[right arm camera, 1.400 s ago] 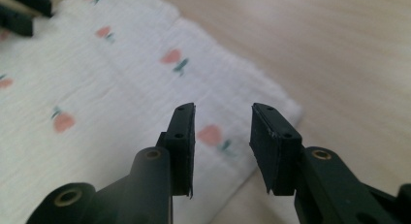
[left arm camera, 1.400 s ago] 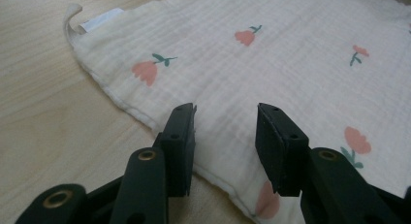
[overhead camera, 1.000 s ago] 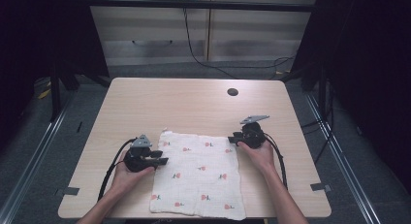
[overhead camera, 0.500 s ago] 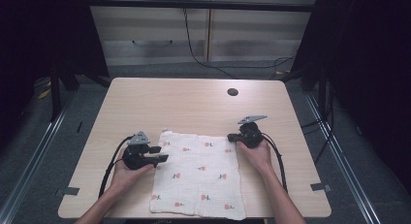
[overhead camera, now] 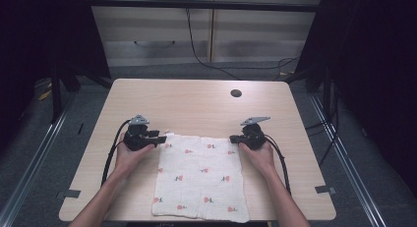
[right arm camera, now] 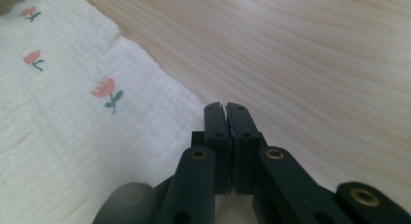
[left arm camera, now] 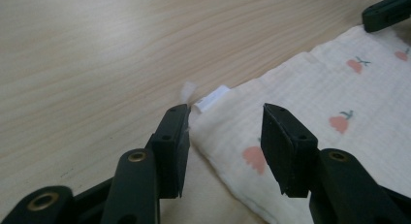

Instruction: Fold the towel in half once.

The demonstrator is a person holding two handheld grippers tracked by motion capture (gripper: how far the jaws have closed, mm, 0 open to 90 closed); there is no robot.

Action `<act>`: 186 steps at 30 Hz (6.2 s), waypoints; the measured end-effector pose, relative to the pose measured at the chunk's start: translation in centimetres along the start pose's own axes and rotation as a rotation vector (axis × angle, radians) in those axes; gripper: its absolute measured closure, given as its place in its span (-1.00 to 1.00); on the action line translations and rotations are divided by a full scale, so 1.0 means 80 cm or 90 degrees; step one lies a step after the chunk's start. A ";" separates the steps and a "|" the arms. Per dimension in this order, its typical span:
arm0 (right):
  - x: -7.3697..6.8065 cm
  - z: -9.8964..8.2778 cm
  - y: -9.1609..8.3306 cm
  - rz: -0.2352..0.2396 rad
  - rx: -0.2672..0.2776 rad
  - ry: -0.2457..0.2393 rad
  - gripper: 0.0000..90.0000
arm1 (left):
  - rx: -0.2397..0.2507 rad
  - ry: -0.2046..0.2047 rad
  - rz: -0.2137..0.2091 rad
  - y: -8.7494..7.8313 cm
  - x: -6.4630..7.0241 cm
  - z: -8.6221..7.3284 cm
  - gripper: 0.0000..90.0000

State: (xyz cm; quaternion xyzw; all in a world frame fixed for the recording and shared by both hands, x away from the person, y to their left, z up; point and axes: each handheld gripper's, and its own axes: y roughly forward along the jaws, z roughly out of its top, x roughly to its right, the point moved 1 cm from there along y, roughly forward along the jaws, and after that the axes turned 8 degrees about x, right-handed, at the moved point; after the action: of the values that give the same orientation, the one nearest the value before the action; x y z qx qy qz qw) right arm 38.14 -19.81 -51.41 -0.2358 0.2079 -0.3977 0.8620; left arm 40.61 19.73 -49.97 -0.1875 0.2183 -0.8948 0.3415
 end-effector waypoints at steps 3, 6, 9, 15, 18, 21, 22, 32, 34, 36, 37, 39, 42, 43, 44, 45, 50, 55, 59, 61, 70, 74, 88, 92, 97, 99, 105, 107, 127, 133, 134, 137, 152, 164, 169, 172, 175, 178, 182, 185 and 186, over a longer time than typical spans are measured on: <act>0.000 0.000 0.000 0.000 0.001 -0.003 0.96 | -0.004 0.000 -0.003 0.008 -0.003 -0.002 0.24; 0.001 0.001 0.002 0.002 0.004 0.004 0.96 | -0.014 0.017 -0.001 0.015 0.000 -0.003 0.33; 0.001 0.000 0.002 0.002 0.007 0.007 0.96 | -0.033 0.040 -0.008 0.024 0.003 -0.006 0.41; 0.000 0.003 -0.004 0.007 0.023 0.011 0.97 | -0.037 0.054 -0.013 0.022 0.006 -0.008 0.77; -0.001 0.005 -0.010 0.008 0.036 0.018 0.96 | -0.039 0.040 -0.015 0.021 0.006 -0.008 0.88; -0.005 0.006 -0.016 0.011 0.048 0.018 0.97 | -0.029 0.030 -0.025 0.016 0.008 -0.006 0.90; -0.006 0.006 -0.018 0.012 0.047 0.016 0.97 | -0.018 0.022 -0.029 0.013 0.007 -0.004 0.90; -0.021 0.023 -0.040 0.024 0.094 -0.001 0.97 | 0.077 0.009 -0.052 -0.030 0.019 0.017 0.90; -0.021 0.027 -0.046 0.024 0.109 0.002 0.97 | 0.093 0.008 -0.054 -0.038 0.020 0.023 0.90; -0.020 0.030 -0.052 0.026 0.124 0.003 0.97 | 0.106 0.013 -0.053 -0.045 0.020 0.029 0.90; -0.020 0.032 -0.055 0.026 0.132 0.006 0.97 | 0.116 0.011 -0.053 -0.049 0.020 0.031 0.90; -0.019 0.034 -0.061 0.026 0.147 0.009 0.97 | 0.133 0.007 -0.056 -0.056 0.020 0.035 0.90; -0.021 0.037 -0.067 0.028 0.160 0.009 0.97 | 0.149 0.007 -0.058 -0.063 0.022 0.041 0.90; -0.021 0.039 -0.068 0.027 0.164 0.006 0.98 | 0.154 0.008 -0.061 -0.064 0.023 0.044 0.90; -0.022 0.040 -0.070 0.027 0.168 0.005 0.98 | 0.160 0.013 -0.061 -0.066 0.026 0.046 0.90; -0.023 0.043 -0.073 0.027 0.174 0.004 0.98 | 0.165 0.016 -0.064 -0.068 0.029 0.048 0.90; -0.025 0.058 -0.096 0.024 0.215 -0.013 0.99 | 0.198 0.043 -0.077 -0.079 0.043 0.063 0.90; -0.032 0.073 -0.124 0.017 0.272 -0.024 0.99 | 0.218 0.070 -0.093 -0.093 0.054 0.076 0.90; -0.036 0.073 -0.125 0.021 0.269 -0.026 0.99 | 0.199 0.076 -0.091 -0.088 0.057 0.070 0.90; -0.038 0.066 -0.119 0.021 0.247 -0.030 0.99 | 0.192 0.072 -0.091 -0.086 0.057 0.066 0.90; -0.058 0.054 -0.133 0.028 0.211 -0.055 0.99 | 0.166 0.100 -0.086 -0.096 0.078 0.055 0.90; -0.063 0.042 -0.144 0.032 0.186 -0.063 0.99 | 0.145 0.116 -0.071 -0.104 0.079 0.043 0.90; -0.087 -0.017 -0.145 0.048 0.136 -0.067 0.99 | 0.105 0.106 -0.093 -0.113 0.092 -0.001 0.90; -0.092 -0.032 -0.139 0.051 0.100 -0.070 0.99 | 0.071 0.130 -0.100 -0.113 0.100 -0.016 0.90; -0.093 -0.036 -0.137 0.062 0.094 -0.061 0.99 | 0.061 0.132 -0.101 -0.115 0.102 -0.027 0.90; -0.095 -0.040 -0.134 0.063 0.078 -0.068 0.98 | 0.053 0.123 -0.102 -0.111 0.101 -0.037 0.90; -0.093 -0.059 -0.120 0.072 0.061 -0.051 0.98 | 0.028 0.099 -0.108 -0.093 0.098 -0.053 0.90; -0.096 -0.062 -0.115 0.076 0.050 -0.058 0.97 | 0.012 0.105 -0.110 -0.089 0.101 -0.060 0.90; -0.100 -0.079 -0.126 0.086 0.038 -0.029 0.56 | 0.025 0.084 -0.121 -0.107 0.099 -0.072 0.63; -0.098 -0.076 -0.131 0.079 0.051 -0.021 0.44 | 0.041 0.063 -0.101 -0.110 0.085 -0.069 0.54; -0.097 -0.075 -0.133 0.077 0.055 -0.019 0.43 | 0.043 0.061 -0.097 -0.110 0.083 -0.069 0.54; -0.095 -0.072 -0.137 0.070 0.062 -0.017 0.43 | 0.045 0.064 -0.088 -0.109 0.081 -0.066 0.53; -0.061 -0.023 -0.082 0.056 0.034 -0.030 0.57 | 0.013 0.062 -0.073 -0.044 0.073 -0.027 0.71; -0.034 -0.032 -0.059 0.039 0.008 -0.006 0.52 | -0.032 0.065 -0.050 -0.026 0.069 -0.048 0.73; -0.037 -0.034 -0.054 0.043 -0.004 -0.015 0.46 | -0.028 0.054 -0.054 -0.027 0.068 -0.050 0.73; -0.038 -0.036 -0.051 0.041 -0.013 -0.027 0.45 | -0.029 0.054 -0.053 -0.029 0.068 -0.051 0.73; -0.042 -0.037 -0.049 0.028 -0.021 -0.040 0.45 | -0.029 0.057 -0.051 -0.029 0.068 -0.051 0.73; -0.043 -0.037 -0.048 0.029 -0.019 -0.043 0.64 | -0.032 0.056 -0.051 -0.031 0.068 -0.051 0.73; -0.040 -0.038 -0.049 0.036 -0.025 -0.035 0.92 | -0.028 0.059 -0.038 -0.042 0.069 -0.050 0.64; -0.040 -0.038 -0.048 0.034 -0.022 -0.037 0.94 | -0.009 0.044 -0.039 -0.050 0.061 -0.048 0.58; -0.040 -0.038 -0.048 0.036 -0.021 -0.038 0.94 | -0.005 0.037 -0.039 -0.050 0.057 -0.047 0.56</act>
State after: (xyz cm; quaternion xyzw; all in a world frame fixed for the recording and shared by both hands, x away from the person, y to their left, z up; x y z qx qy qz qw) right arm 32.35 -20.23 -51.11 -0.2557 0.1950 -0.3625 0.8748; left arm 33.50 20.27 -50.22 -0.1693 0.2255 -0.9091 0.3066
